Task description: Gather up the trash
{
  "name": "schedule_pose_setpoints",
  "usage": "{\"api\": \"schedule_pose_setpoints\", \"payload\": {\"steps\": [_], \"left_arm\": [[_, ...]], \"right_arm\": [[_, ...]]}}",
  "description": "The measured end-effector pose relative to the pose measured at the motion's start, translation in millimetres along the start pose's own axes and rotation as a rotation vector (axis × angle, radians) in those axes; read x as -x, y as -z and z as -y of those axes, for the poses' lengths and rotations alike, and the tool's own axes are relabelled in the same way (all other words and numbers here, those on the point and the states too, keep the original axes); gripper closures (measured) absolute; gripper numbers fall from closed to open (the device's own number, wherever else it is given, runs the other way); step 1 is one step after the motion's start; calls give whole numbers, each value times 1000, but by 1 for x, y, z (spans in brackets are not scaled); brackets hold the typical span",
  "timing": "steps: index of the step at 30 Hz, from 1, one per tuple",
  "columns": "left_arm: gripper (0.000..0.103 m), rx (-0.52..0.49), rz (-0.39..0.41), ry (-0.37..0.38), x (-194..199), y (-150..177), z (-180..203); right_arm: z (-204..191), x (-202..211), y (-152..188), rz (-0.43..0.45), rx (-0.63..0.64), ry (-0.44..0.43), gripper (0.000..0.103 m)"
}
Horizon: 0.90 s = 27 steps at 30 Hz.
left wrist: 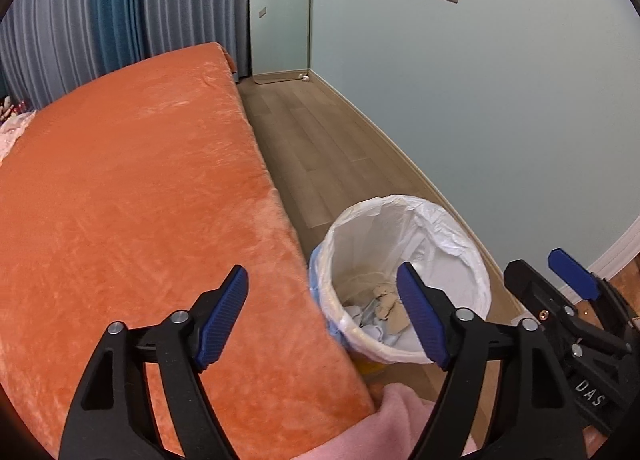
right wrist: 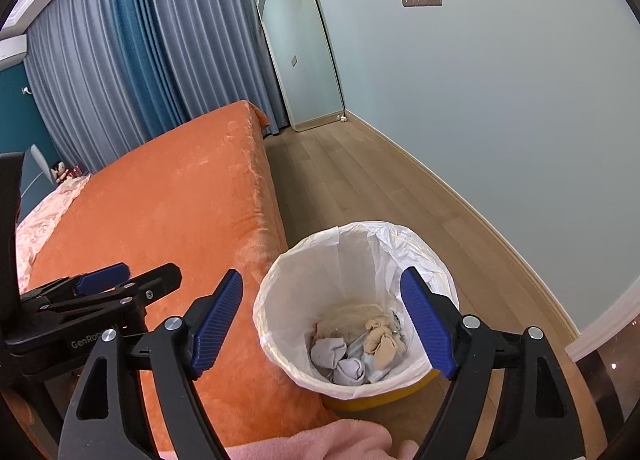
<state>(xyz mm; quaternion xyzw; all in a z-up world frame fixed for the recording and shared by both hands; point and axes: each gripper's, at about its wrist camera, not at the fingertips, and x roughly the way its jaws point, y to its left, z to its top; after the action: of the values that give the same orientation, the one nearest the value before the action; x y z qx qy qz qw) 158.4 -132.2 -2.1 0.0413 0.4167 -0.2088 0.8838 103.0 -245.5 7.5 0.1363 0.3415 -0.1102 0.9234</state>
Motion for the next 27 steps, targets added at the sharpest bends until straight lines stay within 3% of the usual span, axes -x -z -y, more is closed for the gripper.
{"api": "schedule_pose_setpoints", "payload": {"steps": [4, 7, 9, 17, 27], "left_arm": [[15, 0, 9, -34, 4, 8, -5], [14, -10, 13, -61, 4, 12, -8], [13, -9, 6, -80, 2, 15, -10], [13, 47, -10, -139, 0, 23, -23], [10, -1, 5, -174, 3, 27, -10]], "right_arm": [[-3, 1, 5, -10, 16, 18, 18], [-2, -2, 10, -29, 11, 25, 17], [-1, -3, 13, -34, 14, 33, 6], [-3, -2, 21, -39, 41, 78, 7], [-4, 4, 26, -35, 62, 114, 7]]}}
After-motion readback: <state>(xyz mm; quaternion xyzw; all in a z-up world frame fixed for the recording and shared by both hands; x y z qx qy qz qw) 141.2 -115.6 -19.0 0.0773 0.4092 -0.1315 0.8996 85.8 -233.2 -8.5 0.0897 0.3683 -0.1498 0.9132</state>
